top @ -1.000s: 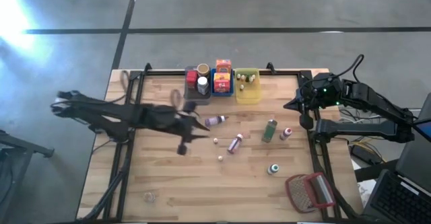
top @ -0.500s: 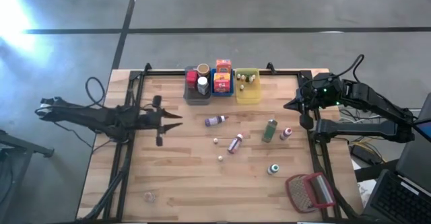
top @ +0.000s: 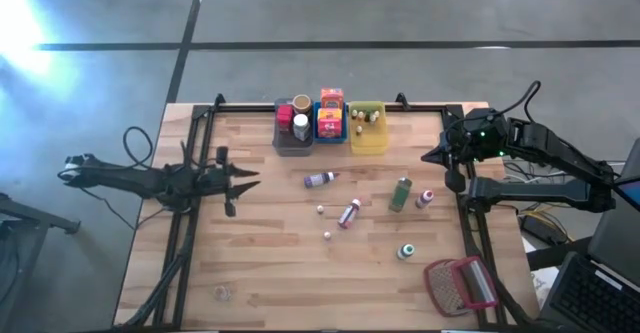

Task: Pick & Place Kitchen Items
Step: Put the small pink food coloring bottle into the yellow bin

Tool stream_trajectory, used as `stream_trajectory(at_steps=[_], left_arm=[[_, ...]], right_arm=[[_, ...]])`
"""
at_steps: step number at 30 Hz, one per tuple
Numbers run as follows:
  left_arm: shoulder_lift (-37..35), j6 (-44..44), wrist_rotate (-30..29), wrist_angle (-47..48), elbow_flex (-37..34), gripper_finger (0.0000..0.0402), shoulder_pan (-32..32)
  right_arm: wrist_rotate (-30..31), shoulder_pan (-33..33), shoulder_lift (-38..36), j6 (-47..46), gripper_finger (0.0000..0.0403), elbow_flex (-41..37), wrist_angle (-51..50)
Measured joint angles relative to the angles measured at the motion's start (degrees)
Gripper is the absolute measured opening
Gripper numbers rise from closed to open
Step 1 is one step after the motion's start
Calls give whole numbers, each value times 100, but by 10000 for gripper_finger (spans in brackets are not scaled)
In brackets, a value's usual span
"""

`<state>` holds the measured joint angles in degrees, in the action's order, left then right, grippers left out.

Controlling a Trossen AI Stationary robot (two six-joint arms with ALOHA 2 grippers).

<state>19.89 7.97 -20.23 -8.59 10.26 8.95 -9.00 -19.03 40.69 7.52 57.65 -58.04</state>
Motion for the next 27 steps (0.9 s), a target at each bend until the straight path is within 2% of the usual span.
stream_trajectory(at_steps=[27], left_arm=[[-176,-1220,-28,166,-972,108,0]], right_arm=[[1,0,-1,-1,8,-1,0]])
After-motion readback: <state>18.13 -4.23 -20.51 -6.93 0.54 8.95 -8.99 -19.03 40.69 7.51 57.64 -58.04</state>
